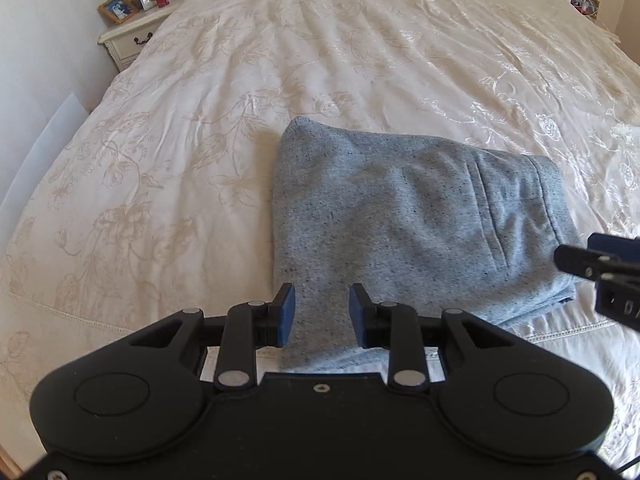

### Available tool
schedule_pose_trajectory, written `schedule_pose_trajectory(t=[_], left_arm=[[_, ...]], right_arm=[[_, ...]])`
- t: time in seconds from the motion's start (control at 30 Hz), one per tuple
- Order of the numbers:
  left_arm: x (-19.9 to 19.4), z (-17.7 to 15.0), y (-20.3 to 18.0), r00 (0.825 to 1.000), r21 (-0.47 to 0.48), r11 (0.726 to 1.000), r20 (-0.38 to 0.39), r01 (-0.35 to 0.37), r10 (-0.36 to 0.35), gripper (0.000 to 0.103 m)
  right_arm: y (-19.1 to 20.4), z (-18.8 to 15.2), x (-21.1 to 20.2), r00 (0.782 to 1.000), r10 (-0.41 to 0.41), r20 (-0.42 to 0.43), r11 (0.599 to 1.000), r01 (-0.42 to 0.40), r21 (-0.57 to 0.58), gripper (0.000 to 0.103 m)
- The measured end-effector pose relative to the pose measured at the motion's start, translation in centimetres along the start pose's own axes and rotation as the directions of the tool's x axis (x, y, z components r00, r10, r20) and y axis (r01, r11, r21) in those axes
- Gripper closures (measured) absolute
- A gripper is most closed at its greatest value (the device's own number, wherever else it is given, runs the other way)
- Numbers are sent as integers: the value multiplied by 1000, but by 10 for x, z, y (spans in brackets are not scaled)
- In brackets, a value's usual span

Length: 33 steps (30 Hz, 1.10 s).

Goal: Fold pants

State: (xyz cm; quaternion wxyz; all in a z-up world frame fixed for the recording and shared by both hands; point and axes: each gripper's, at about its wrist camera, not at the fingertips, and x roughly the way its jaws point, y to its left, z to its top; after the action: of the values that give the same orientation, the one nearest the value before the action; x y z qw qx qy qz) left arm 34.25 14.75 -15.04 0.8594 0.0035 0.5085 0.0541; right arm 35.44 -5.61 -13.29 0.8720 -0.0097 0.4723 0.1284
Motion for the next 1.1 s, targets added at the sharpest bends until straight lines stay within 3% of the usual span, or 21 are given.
schedule_pose_trajectory(t=[0.23, 0.73, 1.1], left_arm=[[-28, -12, -10, 1000, -48, 999, 14, 12, -12, 63], [-93, -60, -20, 999, -82, 997, 49, -15, 19, 63], [-118, -73, -23, 995, -87, 996, 100, -3, 12, 63]], right_arm=[[10, -15, -32, 999, 9, -46, 998, -6, 65, 60], [11, -41, -125, 999, 0, 49, 996, -4, 93, 60], [23, -58, -158, 996, -3, 87, 998, -2, 59, 60]])
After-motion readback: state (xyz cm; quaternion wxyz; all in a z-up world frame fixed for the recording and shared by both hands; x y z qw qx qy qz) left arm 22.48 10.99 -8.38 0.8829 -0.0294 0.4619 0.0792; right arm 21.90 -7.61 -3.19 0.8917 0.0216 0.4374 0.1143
